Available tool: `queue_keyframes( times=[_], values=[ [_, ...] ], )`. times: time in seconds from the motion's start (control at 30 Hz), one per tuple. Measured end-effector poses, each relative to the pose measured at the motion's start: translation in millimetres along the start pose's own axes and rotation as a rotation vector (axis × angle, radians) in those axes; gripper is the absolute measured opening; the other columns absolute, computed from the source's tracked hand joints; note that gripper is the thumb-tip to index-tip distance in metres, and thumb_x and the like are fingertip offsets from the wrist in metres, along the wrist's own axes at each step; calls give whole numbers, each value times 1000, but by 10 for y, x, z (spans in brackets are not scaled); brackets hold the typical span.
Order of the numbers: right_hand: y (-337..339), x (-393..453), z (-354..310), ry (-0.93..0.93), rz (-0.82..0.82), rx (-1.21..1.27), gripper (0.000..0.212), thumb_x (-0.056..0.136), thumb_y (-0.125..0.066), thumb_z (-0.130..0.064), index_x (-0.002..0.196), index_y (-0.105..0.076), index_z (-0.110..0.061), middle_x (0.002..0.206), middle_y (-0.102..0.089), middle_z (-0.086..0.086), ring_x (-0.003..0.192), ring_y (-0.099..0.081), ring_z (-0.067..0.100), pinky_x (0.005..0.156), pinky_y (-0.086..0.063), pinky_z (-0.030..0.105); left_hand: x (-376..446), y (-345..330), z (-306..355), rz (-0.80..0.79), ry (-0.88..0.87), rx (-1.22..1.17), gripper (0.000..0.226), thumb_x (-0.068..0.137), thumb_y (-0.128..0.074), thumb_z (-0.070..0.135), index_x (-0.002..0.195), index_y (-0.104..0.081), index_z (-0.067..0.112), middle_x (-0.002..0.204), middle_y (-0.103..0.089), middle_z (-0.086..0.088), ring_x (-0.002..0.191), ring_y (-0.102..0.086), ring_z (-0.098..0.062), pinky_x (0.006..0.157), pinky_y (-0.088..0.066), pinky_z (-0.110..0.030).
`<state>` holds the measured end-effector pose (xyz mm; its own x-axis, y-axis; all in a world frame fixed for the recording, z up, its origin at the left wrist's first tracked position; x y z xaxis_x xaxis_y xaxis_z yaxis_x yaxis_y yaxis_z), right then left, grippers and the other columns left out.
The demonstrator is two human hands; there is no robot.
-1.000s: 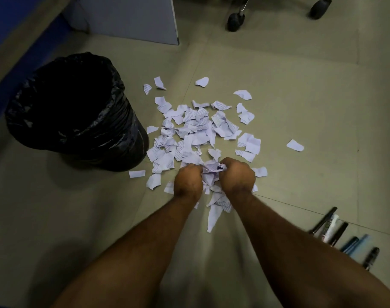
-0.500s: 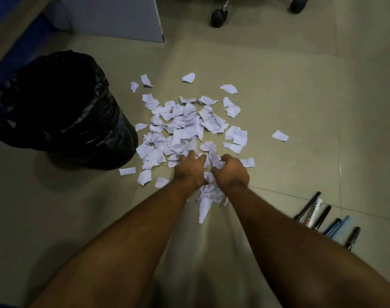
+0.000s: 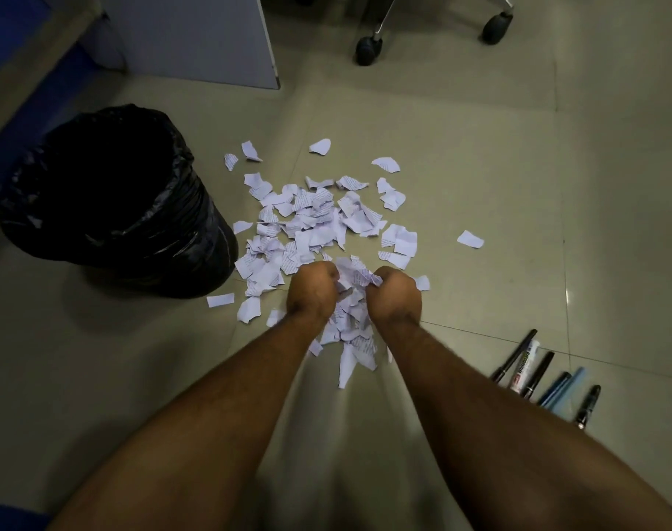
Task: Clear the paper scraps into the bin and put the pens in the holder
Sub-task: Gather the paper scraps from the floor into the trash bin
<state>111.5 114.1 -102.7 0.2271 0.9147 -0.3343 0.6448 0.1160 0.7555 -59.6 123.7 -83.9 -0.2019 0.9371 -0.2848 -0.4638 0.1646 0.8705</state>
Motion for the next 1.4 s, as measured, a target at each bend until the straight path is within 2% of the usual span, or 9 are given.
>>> queue_keyframes(
  times=[0.23, 0.53, 0.63, 0.8, 0.9, 1.07, 1.17, 1.27, 1.4],
  values=[
    [365, -152, -579, 64, 39, 150, 15, 91, -56, -19, 81, -65, -12, 89, -71, 15, 85, -65, 35, 65, -38, 26, 47, 767, 49, 107, 28, -108, 25, 83, -60, 2, 91, -77, 19, 102, -74, -7, 95, -67, -30, 80, -57, -34],
    [722, -414, -2228, 281, 122, 389, 19, 86, -59, -16, 67, -58, -16, 66, -62, 5, 62, -53, 23, 55, -30, 27, 139, 2470, -9, 326, -4, -176, 17, 74, -66, 5, 81, -78, 14, 86, -75, -5, 81, -69, -26, 73, -57, -30],
    [741, -611, -2884, 394, 119, 431, 14, 84, -61, -17, 70, -63, -13, 64, -62, -1, 60, -53, 22, 54, -29, 27, 52, 3119, -183, 414, 11, -179, 12, 75, -70, 12, 85, -78, 14, 88, -75, -10, 83, -69, -30, 74, -57, -31],
    [440, -933, -3809, 548, -20, 349, 10, 84, -60, -16, 78, -67, -13, 82, -72, 10, 75, -63, 29, 61, -36, 27, -95, 3730, -773, 489, 106, -230, 13, 68, -75, 23, 76, -73, 12, 80, -73, -14, 79, -68, -32, 63, -47, -29],
    [71, -1094, -4161, 637, -141, 168, 16, 88, -59, -17, 96, -72, -11, 99, -73, 13, 94, -66, 33, 76, -47, 29, -144, 3825, -1274, 510, 193, -233, 13, 72, -71, 22, 81, -74, 13, 85, -72, -12, 82, -67, -31, 68, -50, -31],
    [-214, -1087, -4257, 671, -172, -68, 34, 89, -62, -32, 117, -64, -14, 117, -68, 11, 109, -63, 32, 91, -52, 38, -160, 3613, -1794, 495, 290, -234, 18, 87, -59, 25, 81, -73, 17, 88, -71, -7, 80, -66, -28, 67, -52, -28],
    [-204, -1070, -4223, 670, -184, -15, 39, 86, -64, -28, 123, -60, -15, 116, -68, 10, 109, -63, 31, 91, -52, 38, -128, 3497, -1810, 475, 263, -261, 11, 83, -67, 22, 91, -74, 20, 99, -73, -6, 92, -67, -27, 77, -53, -29],
    [-219, -1052, -4141, 645, -213, 12, 35, 86, -61, -17, 121, -64, -19, 114, -71, 6, 108, -65, 28, 88, -51, 33, -122, 3459, -1726, 471, 234, -259, 26, 83, -67, 17, 109, -72, 18, 111, -71, -6, 104, -65, -27, 88, -52, -30],
    [16, -964, -4014, 571, -139, 162, 31, 85, -56, -15, 112, -68, -23, 111, -71, -1, 103, -64, 22, 78, -44, 24, -109, 3446, -1508, 466, 184, -221, 27, 84, -60, 12, 107, -72, 20, 109, -72, -4, 101, -65, -26, 83, -50, -28]
  ],
)
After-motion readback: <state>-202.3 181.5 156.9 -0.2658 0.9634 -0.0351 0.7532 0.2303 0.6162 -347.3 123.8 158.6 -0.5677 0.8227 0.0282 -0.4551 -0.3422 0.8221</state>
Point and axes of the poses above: each hand's wrist, its own x-axis towards the middle knuckle, its own y-axis out of the back of the hand, z = x × y, the point moved 10 cm from there along x, towards the middle knuckle
